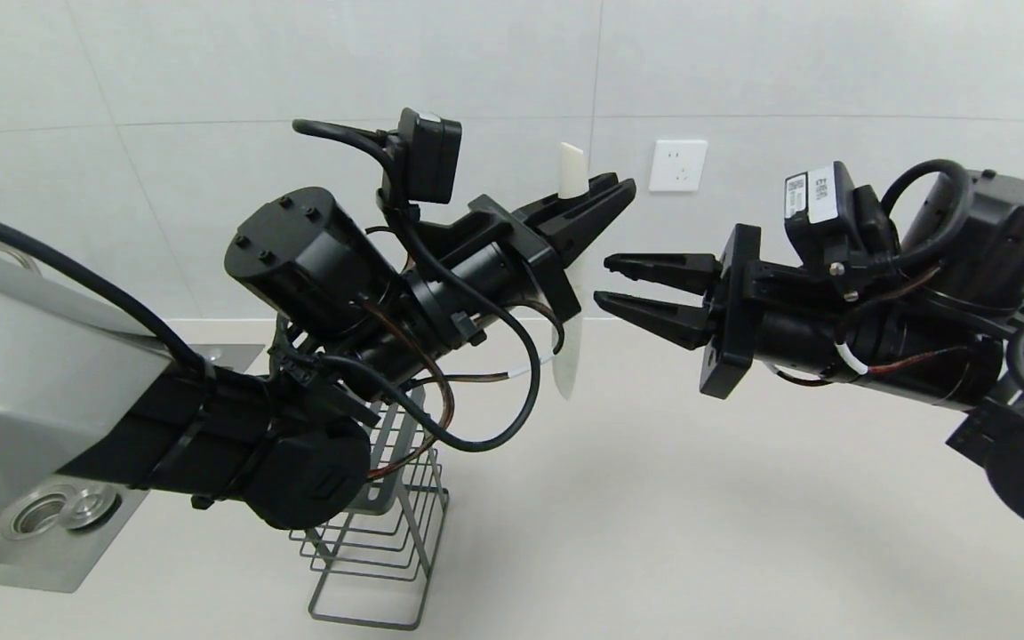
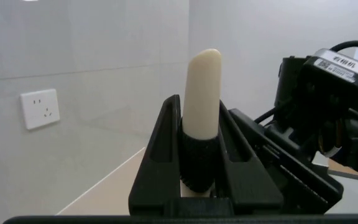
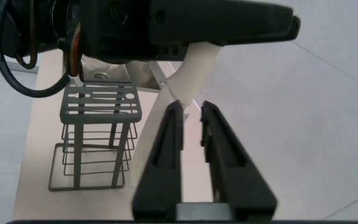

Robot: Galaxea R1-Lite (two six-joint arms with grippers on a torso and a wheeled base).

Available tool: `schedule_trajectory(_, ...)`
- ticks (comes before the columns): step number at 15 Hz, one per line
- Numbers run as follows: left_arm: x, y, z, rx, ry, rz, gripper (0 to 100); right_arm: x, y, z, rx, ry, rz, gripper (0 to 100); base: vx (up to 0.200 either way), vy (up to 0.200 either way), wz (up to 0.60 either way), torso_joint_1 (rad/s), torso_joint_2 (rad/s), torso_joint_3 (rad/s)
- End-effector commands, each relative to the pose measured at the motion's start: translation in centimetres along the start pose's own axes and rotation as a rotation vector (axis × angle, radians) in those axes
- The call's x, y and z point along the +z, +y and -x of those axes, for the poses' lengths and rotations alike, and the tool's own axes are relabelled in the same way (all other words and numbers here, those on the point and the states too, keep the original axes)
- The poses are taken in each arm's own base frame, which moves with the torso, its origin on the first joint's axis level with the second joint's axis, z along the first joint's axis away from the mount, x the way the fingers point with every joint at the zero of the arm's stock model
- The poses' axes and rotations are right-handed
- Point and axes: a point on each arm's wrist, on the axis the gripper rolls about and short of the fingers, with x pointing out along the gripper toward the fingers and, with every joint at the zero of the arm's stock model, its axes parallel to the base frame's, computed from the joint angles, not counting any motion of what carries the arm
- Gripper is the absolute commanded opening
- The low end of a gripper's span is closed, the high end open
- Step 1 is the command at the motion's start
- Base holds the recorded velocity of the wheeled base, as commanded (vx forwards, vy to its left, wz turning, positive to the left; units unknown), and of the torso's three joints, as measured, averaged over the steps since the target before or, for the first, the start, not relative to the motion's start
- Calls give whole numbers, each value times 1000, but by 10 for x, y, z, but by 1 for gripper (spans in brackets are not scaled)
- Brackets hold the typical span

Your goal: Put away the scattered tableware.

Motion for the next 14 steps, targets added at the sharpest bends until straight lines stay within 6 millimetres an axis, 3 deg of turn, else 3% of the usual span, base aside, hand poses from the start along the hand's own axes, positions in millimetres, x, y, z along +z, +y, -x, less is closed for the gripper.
schedule_trajectory(1,2,-1,0,-1,-4,-1,0,0,0,0,-1,0,0,100,0,0,0,0,0,0)
schedule_trajectory(6,13,1,3,40,-28,-19,0,12,13,35,-33,11,5,100,0,0,0,0,0,0)
schedule_trajectory(10,59,-3,33,110,-66,-61,0,38,44,104,-179,15,48,100,0,0,0,0,0,0)
schedule_trajectory(14,73,-4,70,182,-25,-77,0,62,65,161,-363,-14,150,100,0,0,0,0,0,0)
